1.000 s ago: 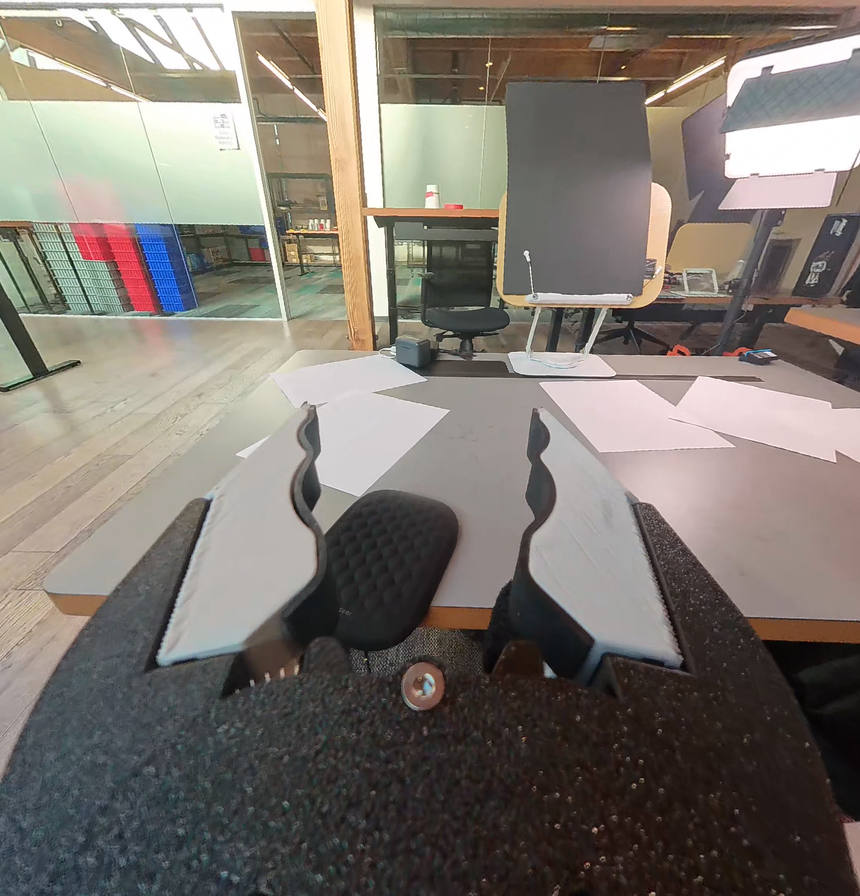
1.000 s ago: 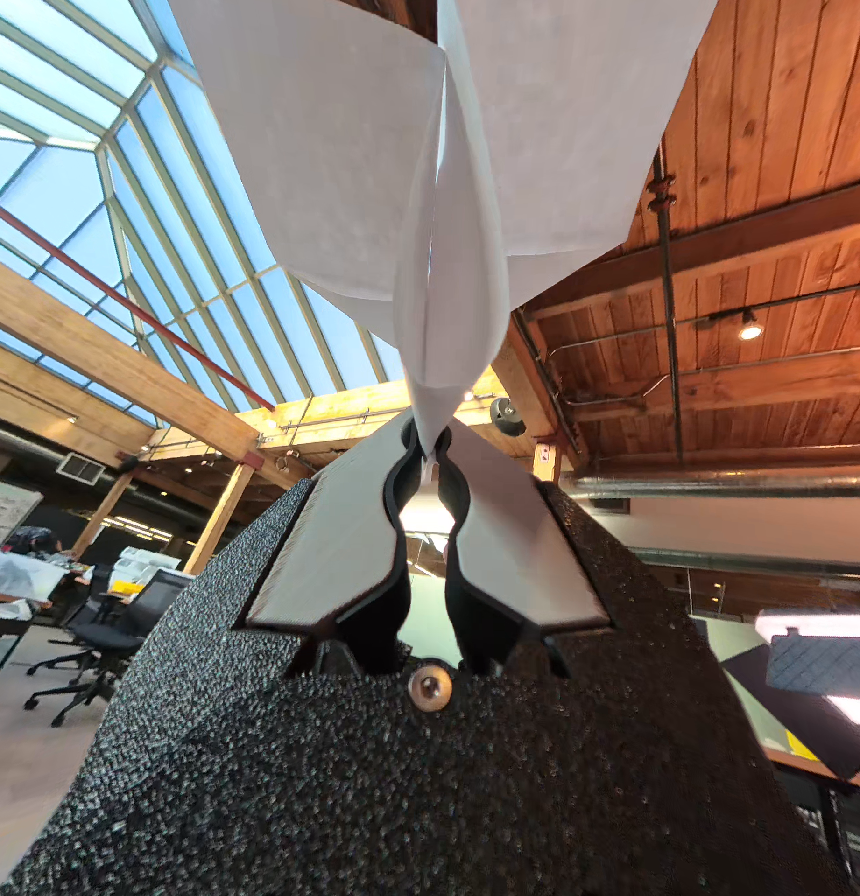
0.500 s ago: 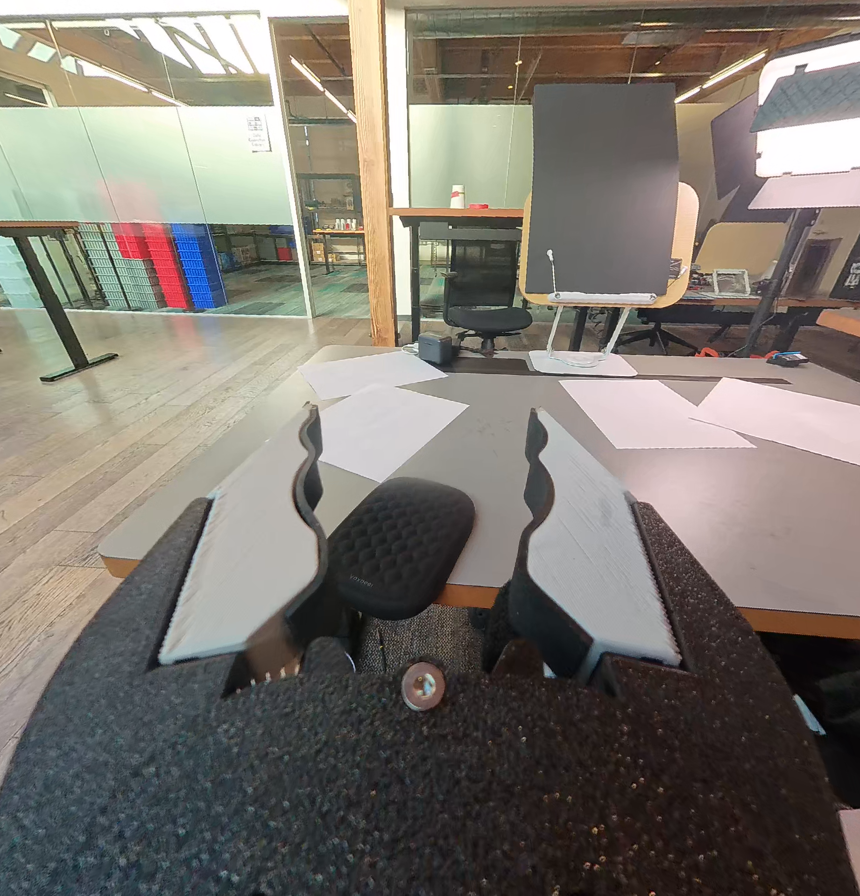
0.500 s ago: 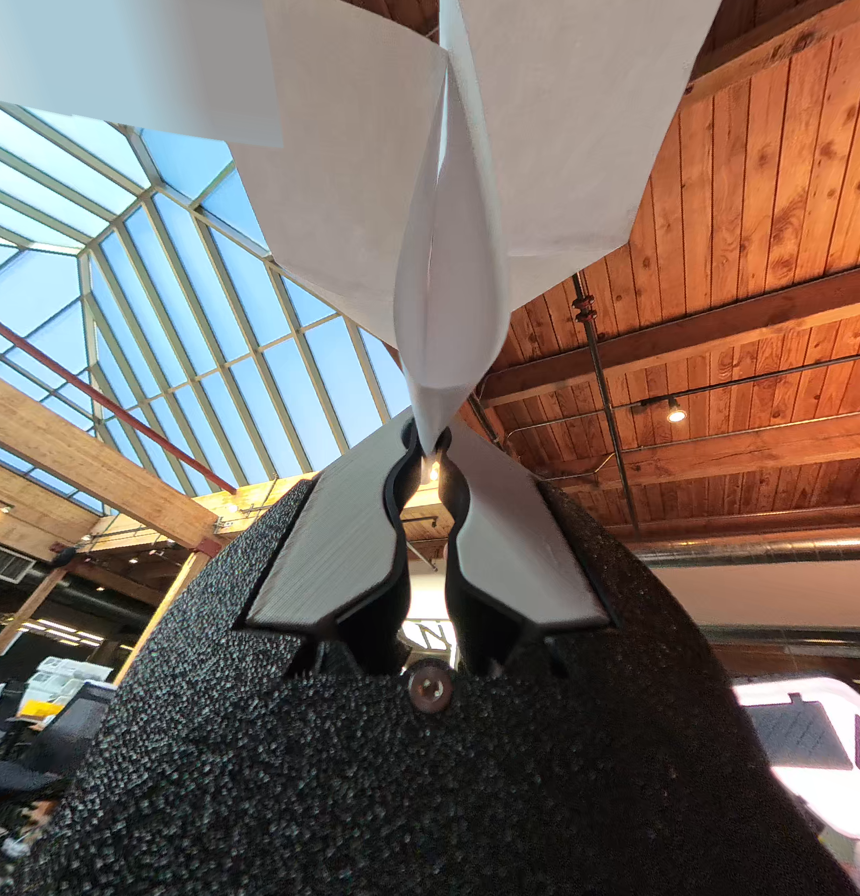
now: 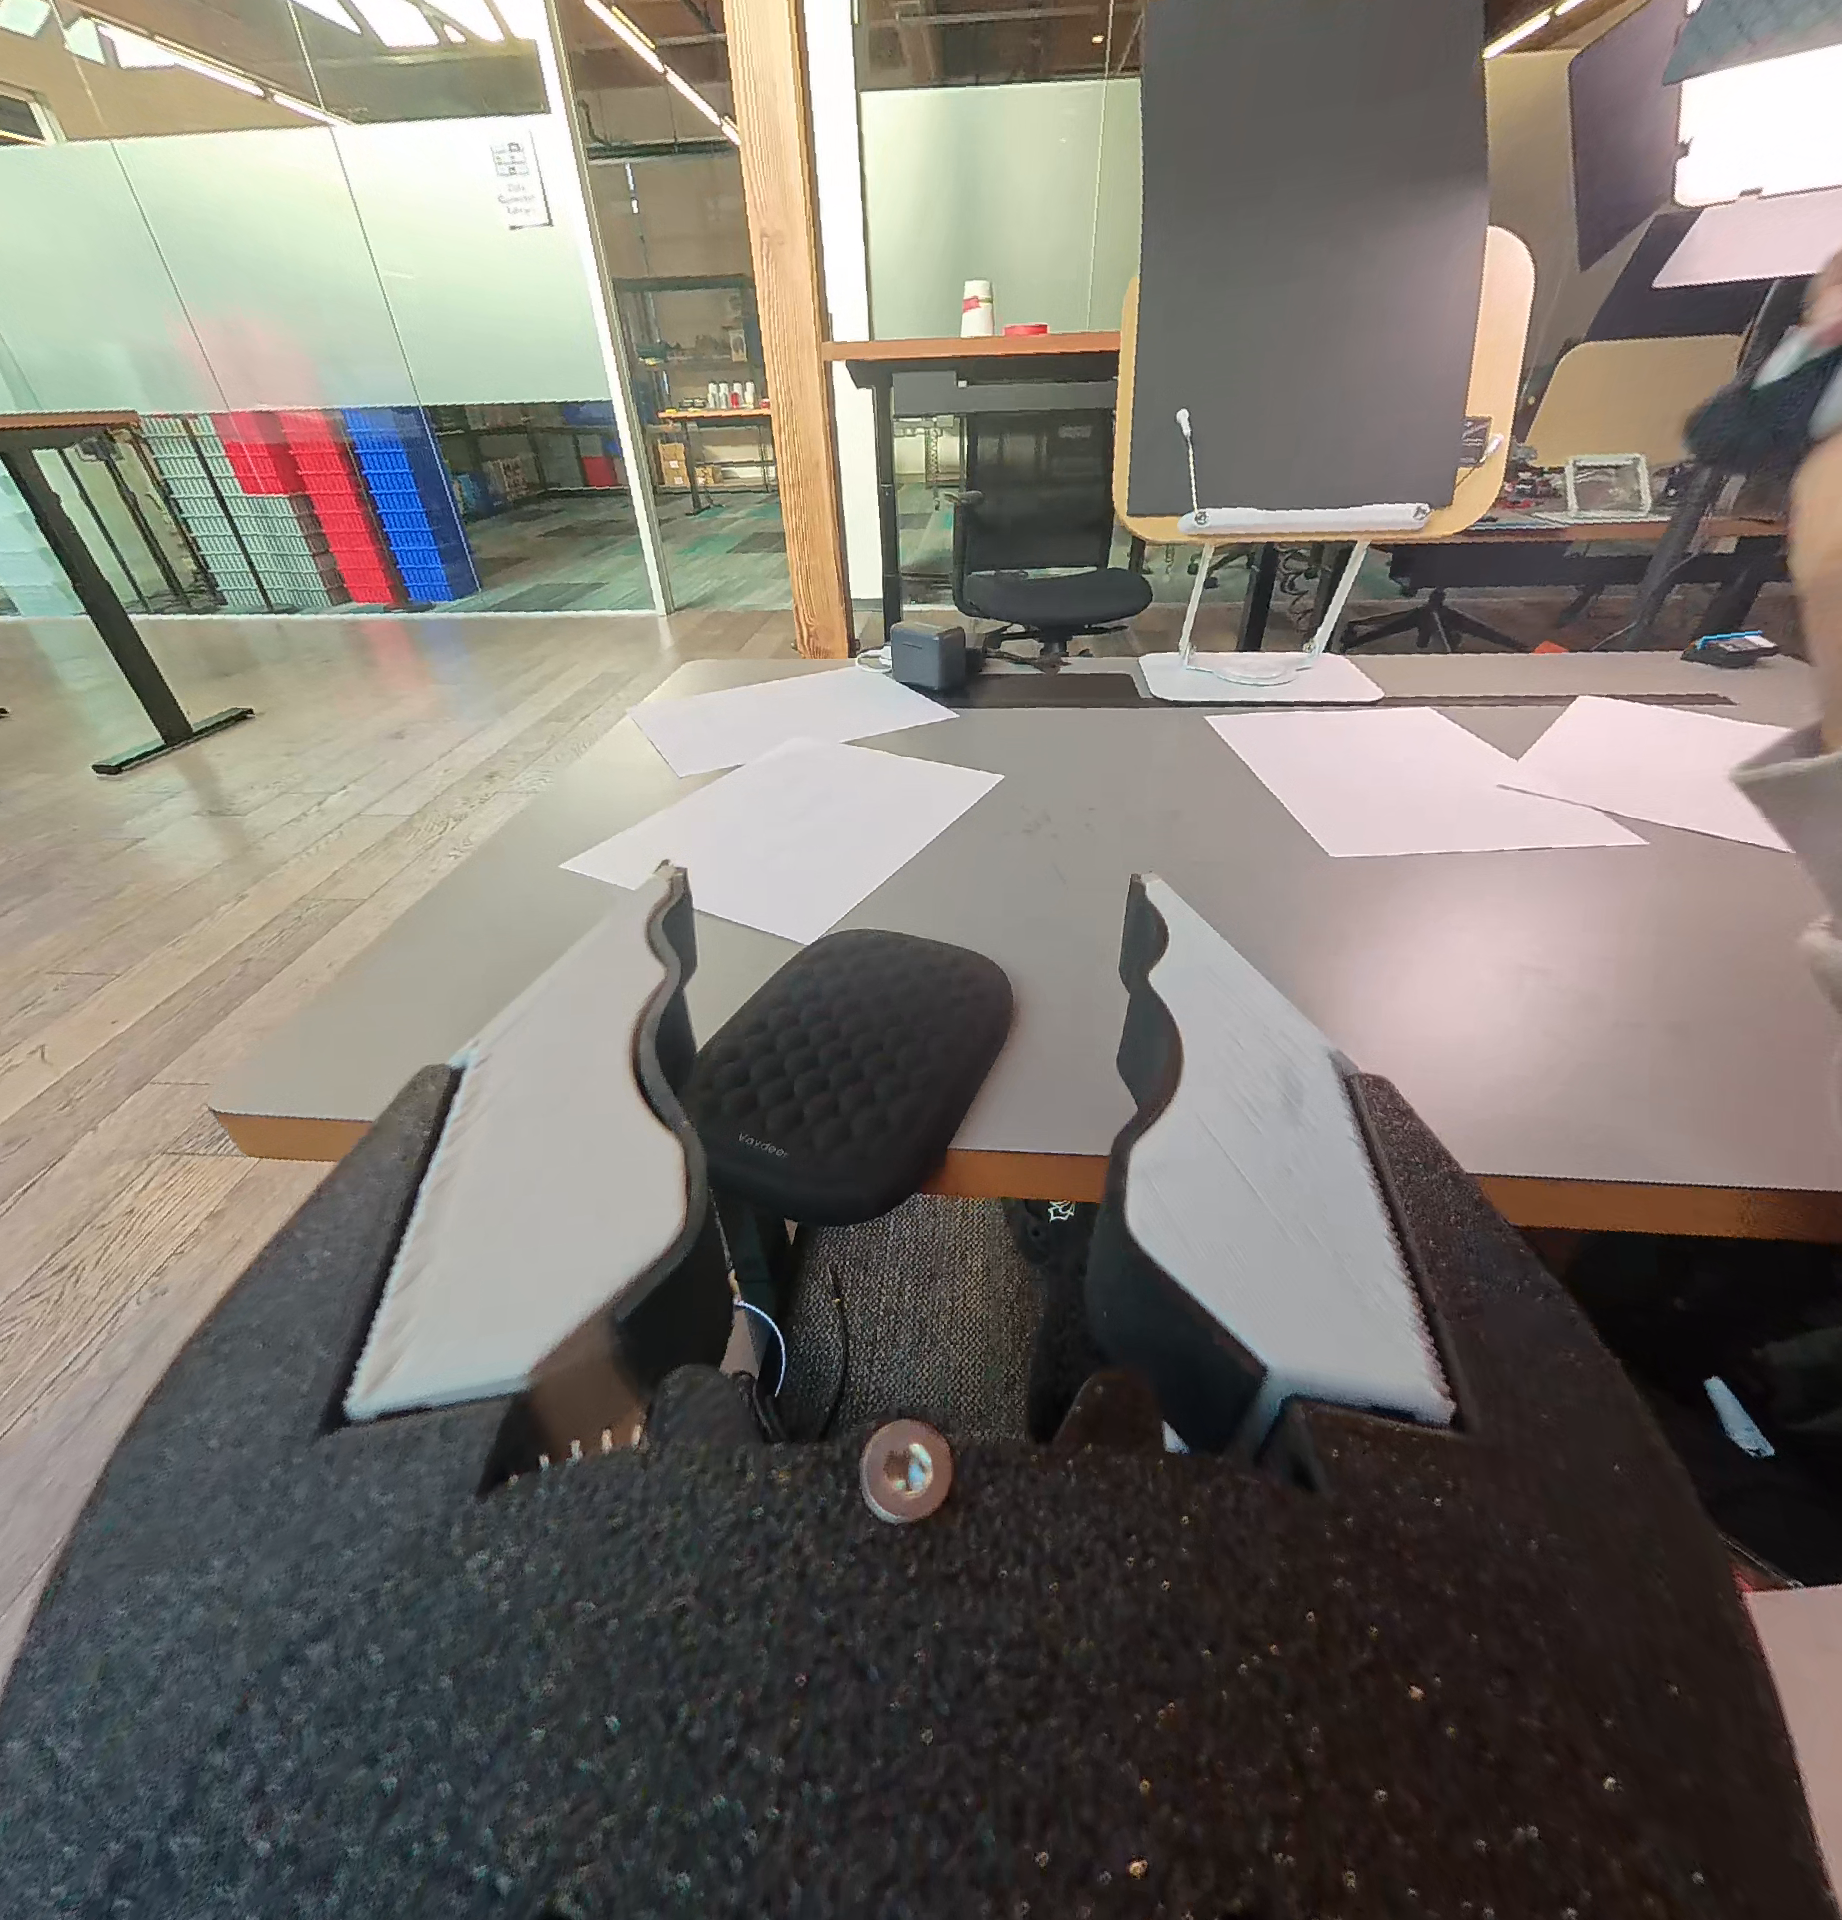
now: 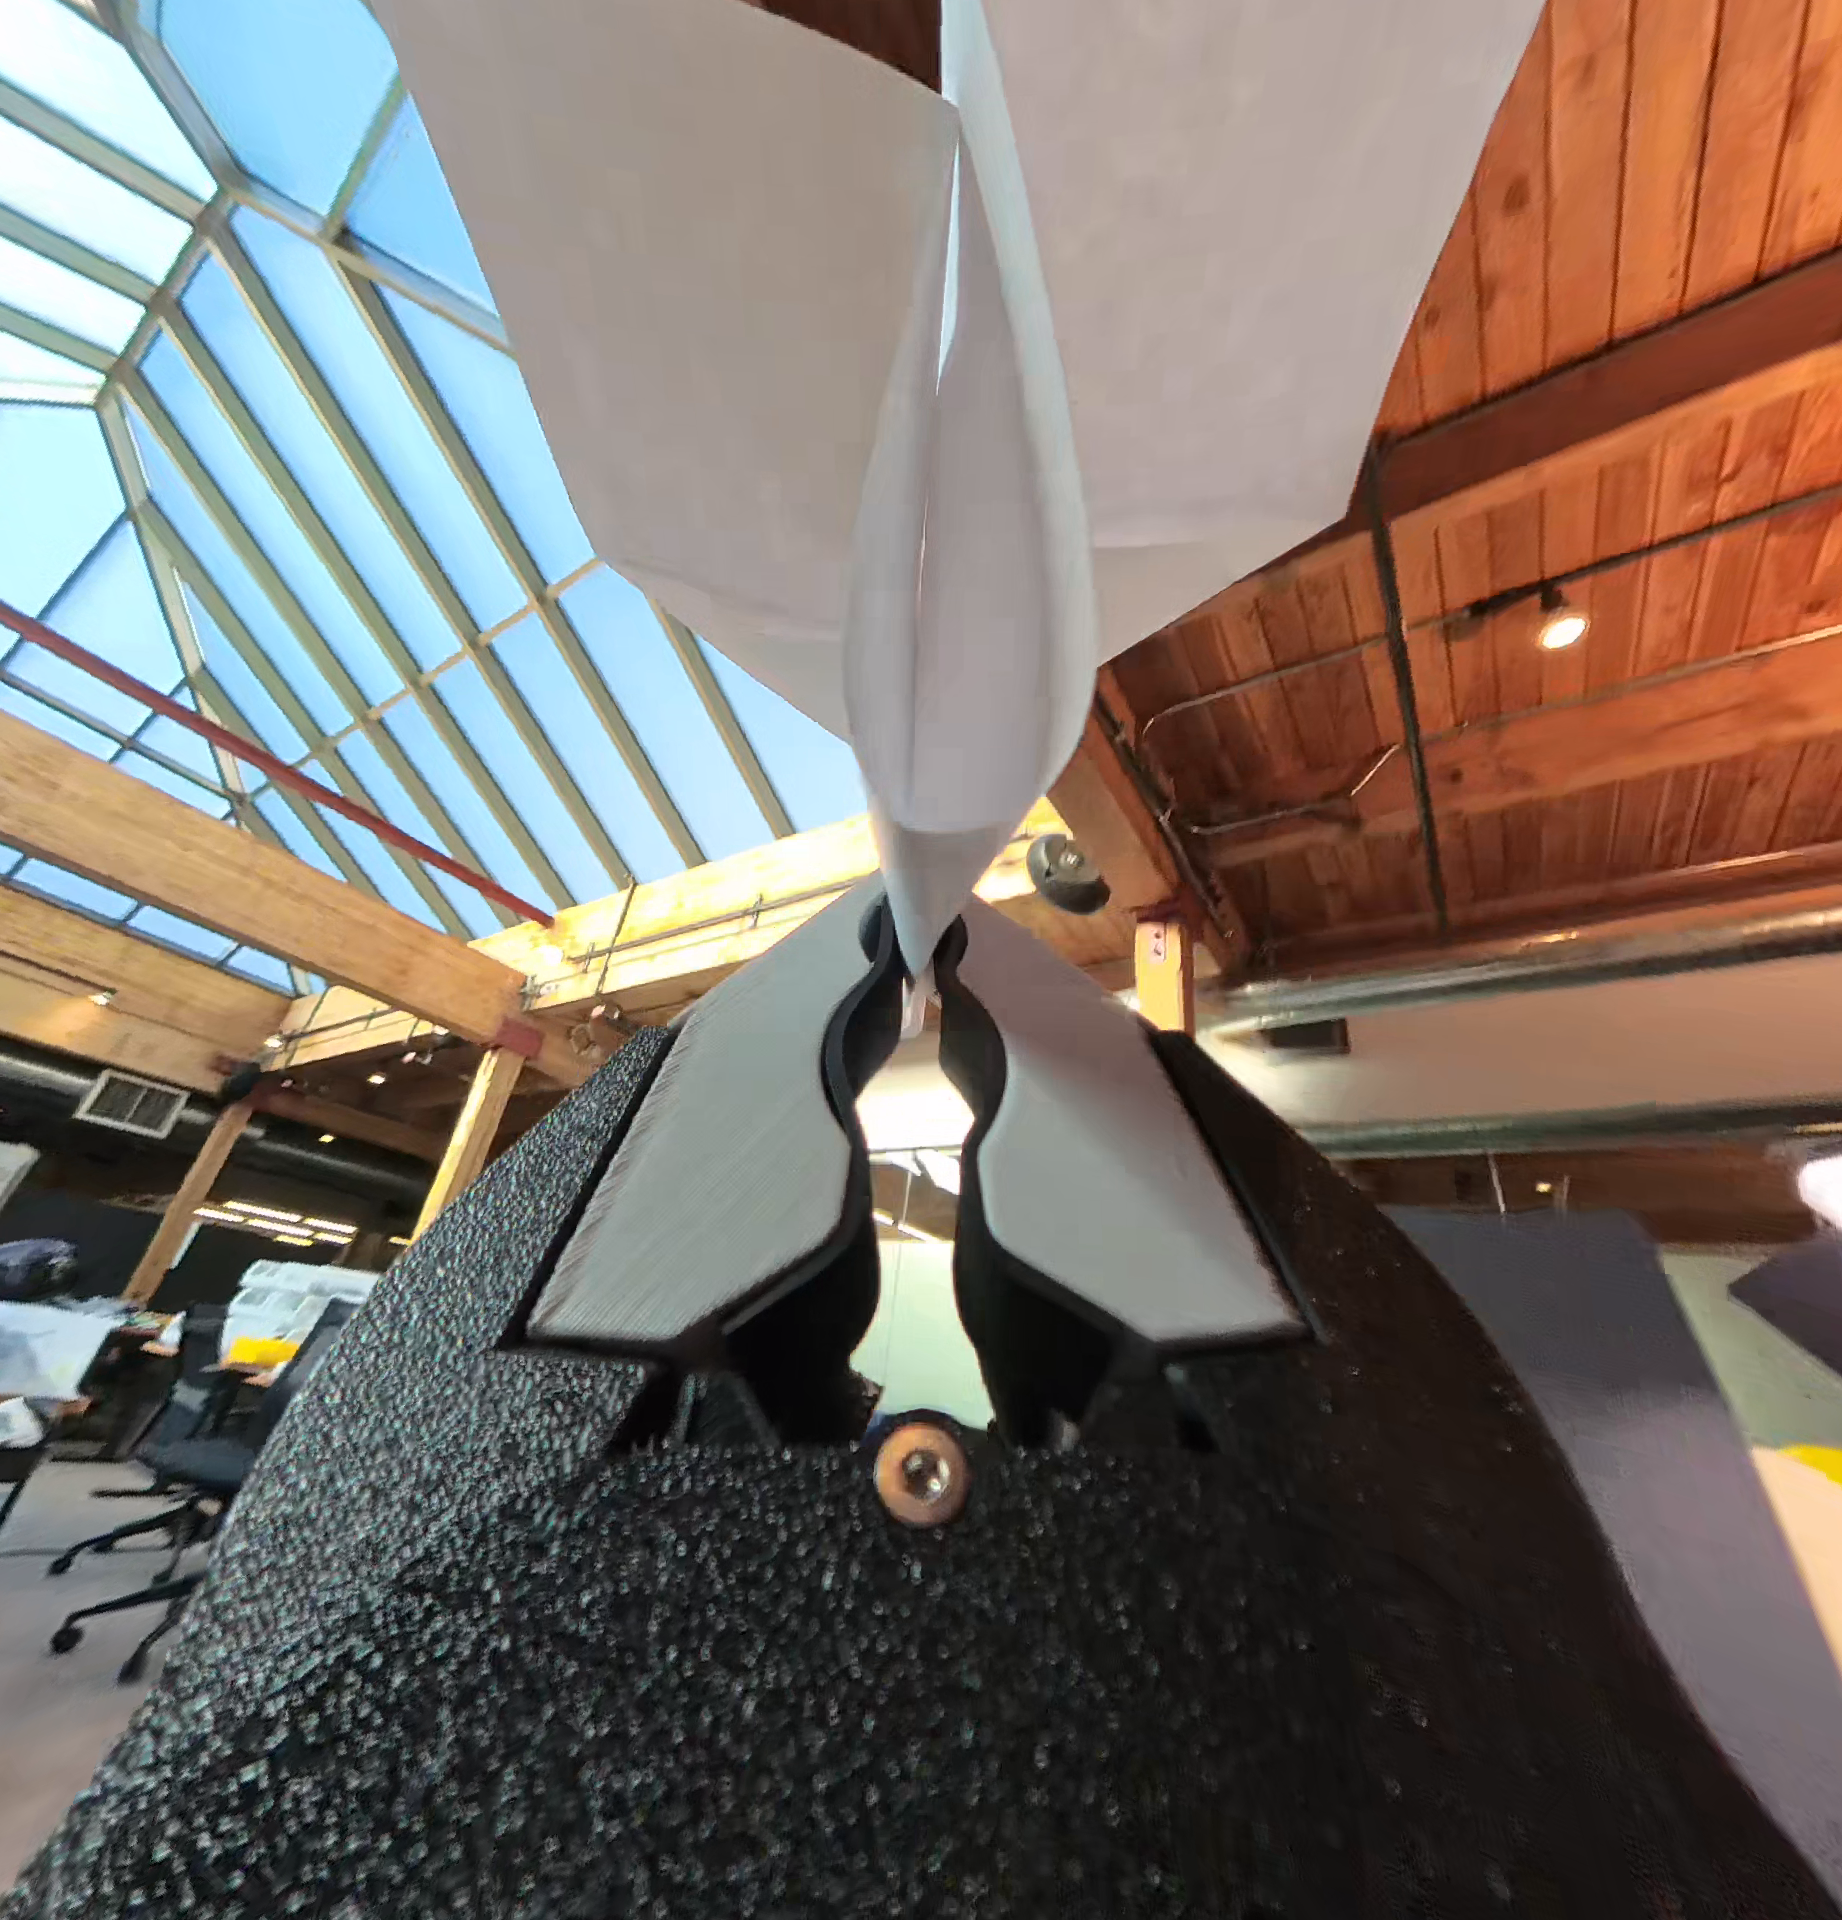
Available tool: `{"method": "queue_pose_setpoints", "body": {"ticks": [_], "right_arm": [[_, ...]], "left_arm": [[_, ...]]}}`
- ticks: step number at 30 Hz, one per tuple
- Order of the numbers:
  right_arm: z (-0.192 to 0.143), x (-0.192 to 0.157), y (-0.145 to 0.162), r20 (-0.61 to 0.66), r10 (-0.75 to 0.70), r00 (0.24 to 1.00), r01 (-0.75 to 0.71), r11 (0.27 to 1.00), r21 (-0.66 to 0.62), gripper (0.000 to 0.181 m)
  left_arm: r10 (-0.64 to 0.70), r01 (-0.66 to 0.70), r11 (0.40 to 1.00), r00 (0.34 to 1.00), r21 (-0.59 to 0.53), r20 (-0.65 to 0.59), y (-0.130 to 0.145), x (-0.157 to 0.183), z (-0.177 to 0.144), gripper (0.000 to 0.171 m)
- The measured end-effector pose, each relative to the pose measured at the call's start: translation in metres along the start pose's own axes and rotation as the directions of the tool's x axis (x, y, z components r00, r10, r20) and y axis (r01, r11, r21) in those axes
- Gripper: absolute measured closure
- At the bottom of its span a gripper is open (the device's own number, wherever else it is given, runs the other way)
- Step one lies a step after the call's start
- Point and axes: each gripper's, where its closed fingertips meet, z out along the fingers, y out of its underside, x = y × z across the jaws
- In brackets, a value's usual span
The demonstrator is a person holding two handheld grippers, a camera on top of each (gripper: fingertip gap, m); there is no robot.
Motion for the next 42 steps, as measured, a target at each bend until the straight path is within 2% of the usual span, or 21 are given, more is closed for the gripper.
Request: {"method": "queue_pose_setpoints", "body": {"ticks": [6,8,10,14,17,23,28,32,34,36,39,42], "right_arm": [[0.025,-0.044,0.133,0.064,0.094,0.994,-0.078,0.974,-0.213,0.181],[0.025,-0.054,0.155,0.085,0.086,0.993,-0.062,0.965,-0.253,0.181],[0.025,-0.059,0.16,0.11,0.066,0.992,-0.035,0.965,-0.26,0.181],[0.022,-0.053,0.139,0.126,0.022,0.992,0.007,0.974,-0.225,0.181],[0.02,-0.044,0.102,0.129,-0.017,0.991,0.039,0.985,-0.168,0.181],[0.01,-0.021,-0.022,0.117,-0.083,0.99,0.08,0.996,0.032,0.181],[-0.019,-0.006,-0.136,0.081,-0.092,0.992,0.071,0.97,0.234,0.181],[-0.048,-0.005,-0.187,0.061,-0.078,0.995,0.052,0.937,0.347,0.181],[-0.055,-0.008,-0.194,0.055,-0.057,0.997,0.033,0.928,0.372,0.181],[-0.053,-0.012,-0.184,0.047,-0.038,0.998,0.018,0.93,0.367,0.181],[-0.033,-0.023,-0.142,0.045,0.002,0.999,-0.015,0.951,0.309,0.181],[-0.003,-0.037,-0.078,0.032,0.018,0.999,-0.025,0.976,0.217,0.181]], "left_arm": [[-0.012,0.012,0.999,1.0,-0.033,0.0,0.013,-0.003,0.007,0.09],[-0.019,0.019,0.999,1.0,-0.042,-0.002,0.017,-0.004,0.01,0.09],[-0.025,0.024,0.998,1.0,-0.05,-0.004,0.021,-0.004,0.012,0.09],[-0.031,0.03,0.998,1.0,-0.06,-0.007,0.027,-0.004,0.016,0.09],[-0.03,0.029,0.998,1.0,-0.061,-0.004,0.027,-0.003,0.016,0.09],[-0.017,0.017,0.999,0.999,-0.03,0.03,0.014,-0.008,0.009,0.09],[-0.003,0.002,1.0,0.998,0.018,0.063,-0.001,-0.012,-0.001,0.09],[-0.014,0.008,0.998,0.997,0.068,0.079,-0.014,-0.014,-0.009,0.09],[-0.012,0.005,0.996,0.996,0.092,0.084,-0.021,-0.015,-0.014,0.09],[-0.018,0.009,0.994,0.997,0.109,0.081,-0.027,-0.016,-0.018,0.09],[-0.019,0.008,0.992,0.996,0.13,0.087,-0.032,-0.021,-0.025,0.09],[-0.034,0.023,0.989,0.996,0.146,0.079,-0.036,-0.023,-0.03,0.09]]}}
